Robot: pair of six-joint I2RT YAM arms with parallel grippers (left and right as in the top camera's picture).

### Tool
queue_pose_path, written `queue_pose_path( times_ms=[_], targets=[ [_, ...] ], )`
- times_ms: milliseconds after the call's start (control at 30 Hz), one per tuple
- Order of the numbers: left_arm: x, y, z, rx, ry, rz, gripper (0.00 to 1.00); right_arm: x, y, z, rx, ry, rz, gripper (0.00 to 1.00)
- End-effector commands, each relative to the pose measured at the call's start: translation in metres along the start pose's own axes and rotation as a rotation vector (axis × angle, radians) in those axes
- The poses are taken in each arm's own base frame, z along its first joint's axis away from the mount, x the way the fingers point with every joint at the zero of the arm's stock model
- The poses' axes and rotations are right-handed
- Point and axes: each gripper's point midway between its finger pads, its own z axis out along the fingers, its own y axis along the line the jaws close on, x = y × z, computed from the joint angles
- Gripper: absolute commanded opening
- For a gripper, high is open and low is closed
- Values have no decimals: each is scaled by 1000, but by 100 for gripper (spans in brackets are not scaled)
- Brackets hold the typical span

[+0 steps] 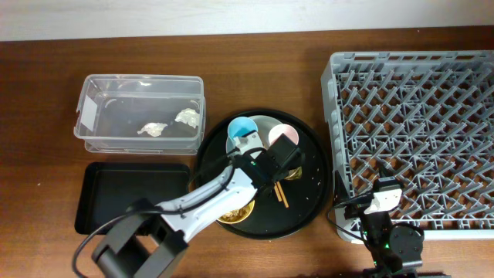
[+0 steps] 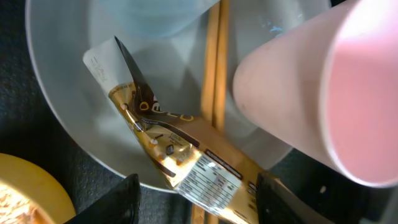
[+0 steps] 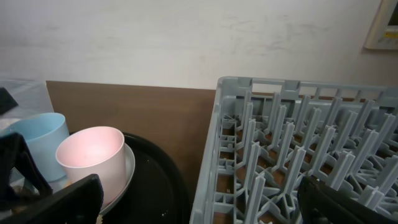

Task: Sort waste into correct bins and load items into the dishwasher rack
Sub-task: 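Reach the left gripper to the gold wrapper on the plate and grasp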

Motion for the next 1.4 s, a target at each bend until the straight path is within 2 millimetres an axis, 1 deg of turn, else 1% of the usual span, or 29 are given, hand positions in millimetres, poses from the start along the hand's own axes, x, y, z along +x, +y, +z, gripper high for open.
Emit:
queue_pose_path(
  times_ms=[0, 67, 167, 233, 367, 433, 533, 567, 600, 633, 700, 767, 933, 1200, 1367],
  targets=[
    [1, 6, 17, -39, -10, -8, 59, 2, 3, 0, -13, 3, 4, 98],
    [1, 6, 17, -36, -12, -9, 58, 2, 3, 0, -13, 3, 4, 98],
    [1, 5, 17, -33, -12, -9, 41, 2, 3, 0, -13, 3, 4, 98],
    [1, 5, 17, -33, -12, -9, 36, 2, 3, 0, -13, 3, 4, 98],
    [1, 5, 17, -33, -11, -8, 18, 2, 3, 0, -13, 3, 4, 98],
    [1, 5, 16, -32, -13, -5, 13, 2, 3, 0, -13, 3, 4, 98],
    [-1, 2, 11, -20, -17, -8, 12, 2, 3, 0, -13, 3, 4, 98],
    [-2, 2, 10, -18, -18, -9, 29, 2, 3, 0, -13, 3, 4, 98],
    [-2, 2, 10, -17, -17, -9, 50, 2, 3, 0, -13, 3, 4, 98],
    [-2, 2, 10, -18, -17, -9, 59, 2, 3, 0, -13, 3, 4, 98],
    [-2, 2, 10, -19, -17, -9, 73, 2, 3, 0, -13, 3, 4, 98],
    [-2, 2, 10, -19, -17, -9, 76, 2, 3, 0, -13, 3, 4, 98],
    [-2, 2, 12, -17, -18, -10, 76, 2, 3, 0, -13, 3, 4, 98],
    [-4, -6, 15, 11, -32, -18, 74, 2, 3, 0, -13, 3, 4, 98],
    [0, -5, 28, 1, -27, -15, 72, 2, 3, 0, -13, 3, 4, 98]
  ],
)
